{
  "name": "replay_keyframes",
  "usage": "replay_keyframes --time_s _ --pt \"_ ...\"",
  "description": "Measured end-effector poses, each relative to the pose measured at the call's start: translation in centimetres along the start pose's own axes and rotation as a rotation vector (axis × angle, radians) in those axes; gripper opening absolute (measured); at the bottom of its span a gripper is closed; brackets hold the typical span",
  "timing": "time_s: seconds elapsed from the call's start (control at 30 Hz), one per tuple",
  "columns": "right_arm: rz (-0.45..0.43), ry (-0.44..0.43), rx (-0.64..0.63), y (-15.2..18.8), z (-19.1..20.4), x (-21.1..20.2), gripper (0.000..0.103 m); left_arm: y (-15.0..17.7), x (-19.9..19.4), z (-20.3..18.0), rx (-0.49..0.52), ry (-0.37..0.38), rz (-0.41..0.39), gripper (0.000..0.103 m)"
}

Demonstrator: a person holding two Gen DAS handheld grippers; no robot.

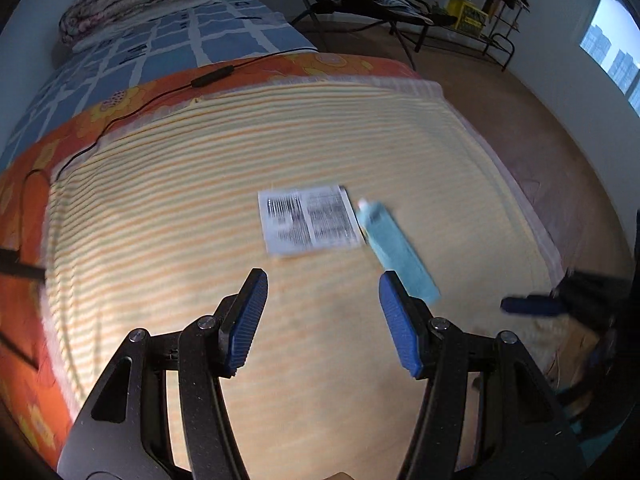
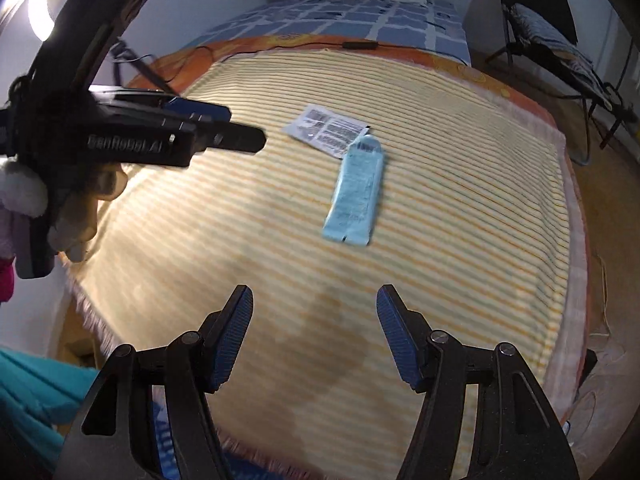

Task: Collect trash
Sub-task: 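Move both tools back over the cloth toward the paper and tube, then grasp the printed white paper with the left tool while the right tool grasps the light-blue tube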

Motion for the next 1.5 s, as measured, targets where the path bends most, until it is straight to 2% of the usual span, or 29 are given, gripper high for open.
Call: replay_keyframes --time_s 0.2,0.43,0.6,0.73,0.83,0.97,1.07,1.27,1.33,1.4,1.5 --pt "0.006 -0.023 0.071 -2.1 -1.6 2.8 0.064 -3.4 3.3 0.7 -0.015 0.033 0.002 0.060" --pt "-0.012 -0.024 0.066 -3.7 -1.5 4.6 0.064 -6.3 6.9 1.9 -0.051 0.031 0.008 0.060" --pt "-0.017 -0.030 0.087 -4.2 -1.8 5.3 0.064 -6.8 8.8 2.7 -0.071 0.034 0.033 0.060" --pt "-0.018 -0.032 0.105 -4.7 -2.0 6.0 0.063 -6.3 9.0 3.1 -0.088 0.067 0.042 0.060" --pt "-0.021 -0.019 0.106 -5.2 -2.3 6.5 0.063 -5.8 8.8 3.2 -0.082 0.062 0.050 0.050" --pt "-0.026 0.007 0.118 -5.6 -2.9 6.7 0.044 -4.8 8.2 3.1 -0.067 0.065 0.058 0.045" --pt "-0.022 0.006 0.134 -5.7 -3.7 6.6 0.034 -4.0 7.8 2.9 -0.057 0.076 0.065 0.045" --pt "-0.022 0.019 0.155 -5.5 -5.7 6.2 0.034 -2.5 6.9 2.2 -0.019 0.064 0.078 0.045" --pt "-0.022 0.025 0.170 -5.4 -6.4 6.0 0.034 -2.2 6.8 1.7 -0.004 0.066 0.090 0.051" --pt "-0.022 0.033 0.185 -5.4 -7.4 5.8 0.034 -2.0 6.7 1.1 0.014 0.075 0.097 0.069" --pt "-0.017 0.031 0.193 -5.3 -8.2 5.6 0.034 -1.8 7.0 -0.2 0.089 0.030 0.121 0.071"
Point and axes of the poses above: each gripper's, at about its wrist camera, not at the fingertips, and x roughly the way its jaws point, z to its left, y to its underside, the point moved 7 cm from there along x, roughly the way its jaws point, and after that the axes turned 4 degrees about x, right-handed, at the moved point
